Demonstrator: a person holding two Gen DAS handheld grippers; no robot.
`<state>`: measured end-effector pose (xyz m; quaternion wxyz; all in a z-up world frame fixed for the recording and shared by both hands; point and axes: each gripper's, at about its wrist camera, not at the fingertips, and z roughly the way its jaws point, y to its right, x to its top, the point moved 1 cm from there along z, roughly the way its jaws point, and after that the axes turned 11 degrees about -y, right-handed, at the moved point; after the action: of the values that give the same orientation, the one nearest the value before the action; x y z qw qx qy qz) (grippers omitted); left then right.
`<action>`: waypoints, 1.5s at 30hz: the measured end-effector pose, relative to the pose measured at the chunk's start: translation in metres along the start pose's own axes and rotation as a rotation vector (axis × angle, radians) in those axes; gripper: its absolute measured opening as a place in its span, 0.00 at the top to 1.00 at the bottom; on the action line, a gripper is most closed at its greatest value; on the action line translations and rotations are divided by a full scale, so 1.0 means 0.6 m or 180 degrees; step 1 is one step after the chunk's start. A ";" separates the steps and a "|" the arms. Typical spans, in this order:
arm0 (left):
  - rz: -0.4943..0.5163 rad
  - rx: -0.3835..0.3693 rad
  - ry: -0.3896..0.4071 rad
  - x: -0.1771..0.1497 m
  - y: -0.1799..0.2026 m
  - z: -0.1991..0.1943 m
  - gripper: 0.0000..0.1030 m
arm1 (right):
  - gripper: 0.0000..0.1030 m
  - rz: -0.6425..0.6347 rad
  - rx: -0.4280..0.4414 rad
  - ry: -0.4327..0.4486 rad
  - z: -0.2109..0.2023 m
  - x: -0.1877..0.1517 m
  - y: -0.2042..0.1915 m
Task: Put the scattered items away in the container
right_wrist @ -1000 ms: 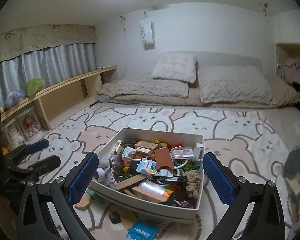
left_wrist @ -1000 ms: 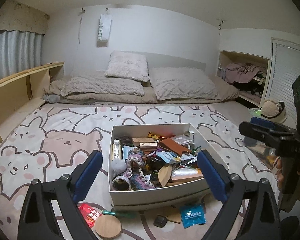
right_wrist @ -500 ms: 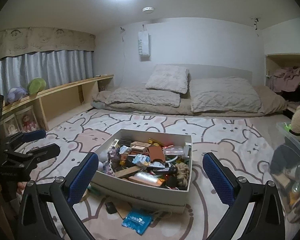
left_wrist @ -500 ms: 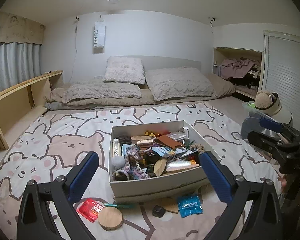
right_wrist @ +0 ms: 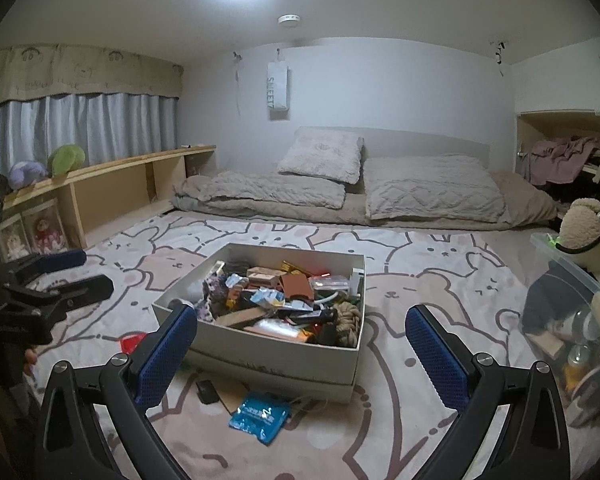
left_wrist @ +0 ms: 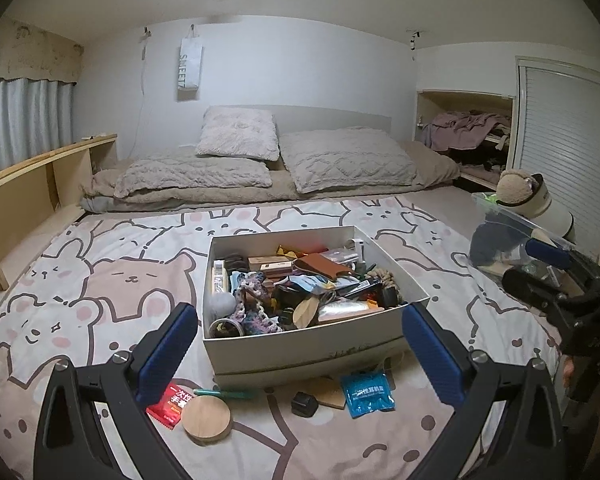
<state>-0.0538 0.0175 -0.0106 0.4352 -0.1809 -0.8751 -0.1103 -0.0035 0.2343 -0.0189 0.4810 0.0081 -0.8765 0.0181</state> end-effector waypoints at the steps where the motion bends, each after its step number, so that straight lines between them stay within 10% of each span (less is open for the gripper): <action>1: 0.0004 -0.0007 0.0005 -0.002 0.000 -0.001 0.00 | 0.00 0.0000 -0.0002 -0.0007 0.000 -0.003 -0.001; 45: 0.0030 0.0086 0.0068 -0.022 0.002 -0.002 0.00 | 0.00 0.0048 -0.0067 -0.0107 0.010 -0.019 -0.016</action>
<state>-0.0452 0.0151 -0.0204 0.4474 -0.1778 -0.8710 -0.0983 -0.0022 0.2244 -0.0314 0.4662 -0.0033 -0.8846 0.0124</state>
